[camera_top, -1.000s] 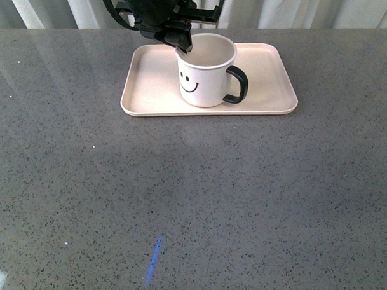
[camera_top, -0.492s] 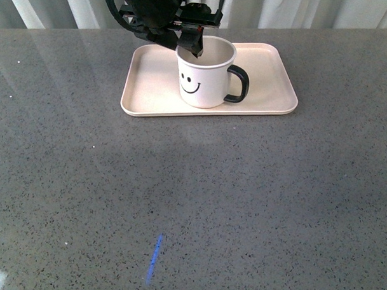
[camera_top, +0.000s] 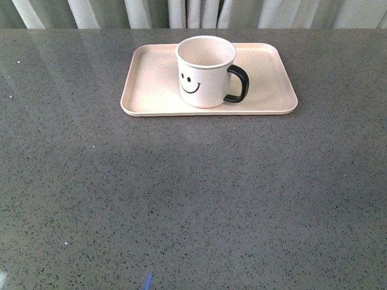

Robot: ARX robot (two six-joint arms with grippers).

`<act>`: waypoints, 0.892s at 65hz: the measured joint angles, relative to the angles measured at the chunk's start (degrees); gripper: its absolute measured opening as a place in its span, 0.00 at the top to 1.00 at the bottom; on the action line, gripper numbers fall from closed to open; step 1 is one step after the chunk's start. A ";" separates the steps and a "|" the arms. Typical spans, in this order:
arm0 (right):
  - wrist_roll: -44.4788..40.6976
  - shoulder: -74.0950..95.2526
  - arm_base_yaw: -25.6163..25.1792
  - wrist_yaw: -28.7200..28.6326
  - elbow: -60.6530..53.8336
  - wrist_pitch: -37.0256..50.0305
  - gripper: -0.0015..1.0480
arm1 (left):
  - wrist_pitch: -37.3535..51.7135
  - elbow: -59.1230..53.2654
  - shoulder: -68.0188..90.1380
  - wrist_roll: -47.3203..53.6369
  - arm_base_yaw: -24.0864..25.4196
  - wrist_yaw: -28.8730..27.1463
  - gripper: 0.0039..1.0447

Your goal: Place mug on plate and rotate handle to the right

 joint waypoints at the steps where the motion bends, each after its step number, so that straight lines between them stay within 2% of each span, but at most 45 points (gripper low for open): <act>1: 0.00 0.00 0.00 0.00 0.00 0.00 0.09 | 1.66 -1.97 -1.55 -0.55 0.17 0.00 0.09; 6: 0.00 0.00 0.00 0.00 0.00 0.02 0.09 | 7.08 -8.94 -6.88 -2.49 0.76 -1.55 0.09; 8: 0.02 0.00 0.00 0.00 0.00 0.00 0.09 | 13.75 -13.38 -9.11 -3.54 0.68 -6.99 0.13; 11: 0.02 0.00 0.00 -0.04 0.00 0.00 0.09 | 29.03 -21.55 -12.31 -5.14 0.66 -18.34 0.21; 12: 0.00 0.00 0.00 -0.07 0.00 0.00 0.09 | 30.62 -23.28 -12.96 -5.25 0.70 -19.28 0.23; 13: 0.00 0.00 0.00 -0.04 0.00 0.02 0.09 | 37.51 -26.67 -14.21 -5.77 0.92 -23.17 0.26; 15: 0.02 0.00 0.00 -0.02 0.00 0.02 0.09 | 44.65 -31.52 -16.02 -6.25 1.38 -26.86 0.31; 17: 0.00 0.00 0.00 -0.02 0.00 0.02 0.09 | 50.82 -36.20 -17.81 -6.60 2.03 -28.57 0.36; 20: 0.02 0.00 0.00 0.00 0.00 0.00 0.09 | 57.27 -41.86 -20.15 -6.93 3.10 -28.59 0.43; 24: 0.02 0.00 0.00 0.00 0.00 0.00 0.09 | 65.68 -53.11 -25.86 -7.48 5.55 -27.28 0.60; 31: 0.00 0.00 0.00 -0.02 0.00 0.00 0.09 | 69.40 -65.20 -33.00 -7.69 8.33 -24.68 0.86; 36: 0.00 0.00 0.00 0.00 0.00 0.00 0.09 | 70.34 -69.51 -35.98 -7.72 9.31 -23.39 0.98; 58: 0.02 0.00 0.00 0.00 0.00 0.00 0.09 | 71.04 -83.95 -49.72 -7.91 13.49 -19.32 0.99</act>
